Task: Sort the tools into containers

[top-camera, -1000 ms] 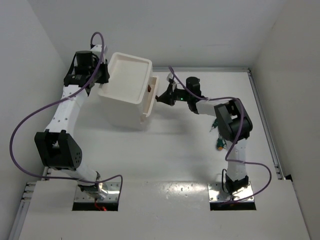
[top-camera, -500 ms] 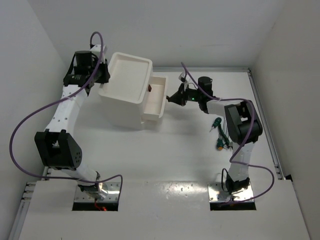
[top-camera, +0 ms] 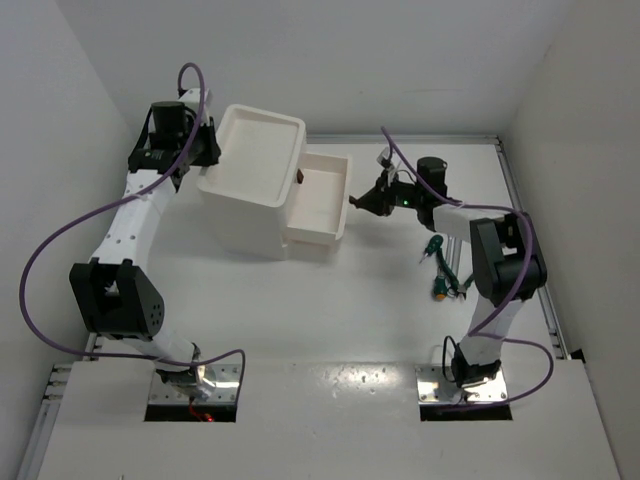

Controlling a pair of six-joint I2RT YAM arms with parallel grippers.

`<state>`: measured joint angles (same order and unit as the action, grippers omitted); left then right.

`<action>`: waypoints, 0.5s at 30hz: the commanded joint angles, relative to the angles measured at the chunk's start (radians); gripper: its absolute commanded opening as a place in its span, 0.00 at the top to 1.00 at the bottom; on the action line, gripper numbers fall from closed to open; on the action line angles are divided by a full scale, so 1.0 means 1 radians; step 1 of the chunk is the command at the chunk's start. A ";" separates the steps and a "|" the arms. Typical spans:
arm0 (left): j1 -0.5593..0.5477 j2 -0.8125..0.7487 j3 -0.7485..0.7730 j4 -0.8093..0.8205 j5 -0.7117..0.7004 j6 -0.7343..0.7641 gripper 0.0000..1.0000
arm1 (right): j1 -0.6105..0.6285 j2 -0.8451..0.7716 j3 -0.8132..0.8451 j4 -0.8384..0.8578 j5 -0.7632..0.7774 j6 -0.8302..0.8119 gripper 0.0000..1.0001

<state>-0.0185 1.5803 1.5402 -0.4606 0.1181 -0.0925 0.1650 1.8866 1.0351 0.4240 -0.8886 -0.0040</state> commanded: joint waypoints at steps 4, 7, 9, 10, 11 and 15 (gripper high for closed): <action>0.005 0.026 -0.045 -0.058 -0.042 -0.062 1.00 | -0.042 -0.084 -0.017 -0.105 -0.004 -0.073 0.59; 0.005 0.026 -0.035 -0.058 -0.032 -0.053 0.89 | -0.053 -0.139 -0.036 -0.135 0.028 -0.073 0.43; 0.005 0.026 -0.035 -0.058 -0.032 -0.053 0.67 | -0.074 -0.173 -0.037 -0.200 0.048 -0.109 0.43; 0.005 0.026 -0.035 -0.058 -0.041 -0.053 0.58 | -0.074 -0.190 -0.018 -0.253 0.048 -0.131 0.43; 0.005 0.026 -0.035 -0.058 -0.041 -0.053 0.49 | -0.090 -0.207 -0.007 -0.375 0.060 -0.155 0.43; 0.005 0.007 -0.026 -0.046 -0.026 -0.053 0.27 | -0.140 -0.273 0.110 -0.749 0.178 -0.287 0.45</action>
<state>-0.0177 1.5913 1.5196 -0.4706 0.0883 -0.1368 0.0593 1.6821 1.0321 -0.0010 -0.8017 -0.1589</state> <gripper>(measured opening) 0.709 0.568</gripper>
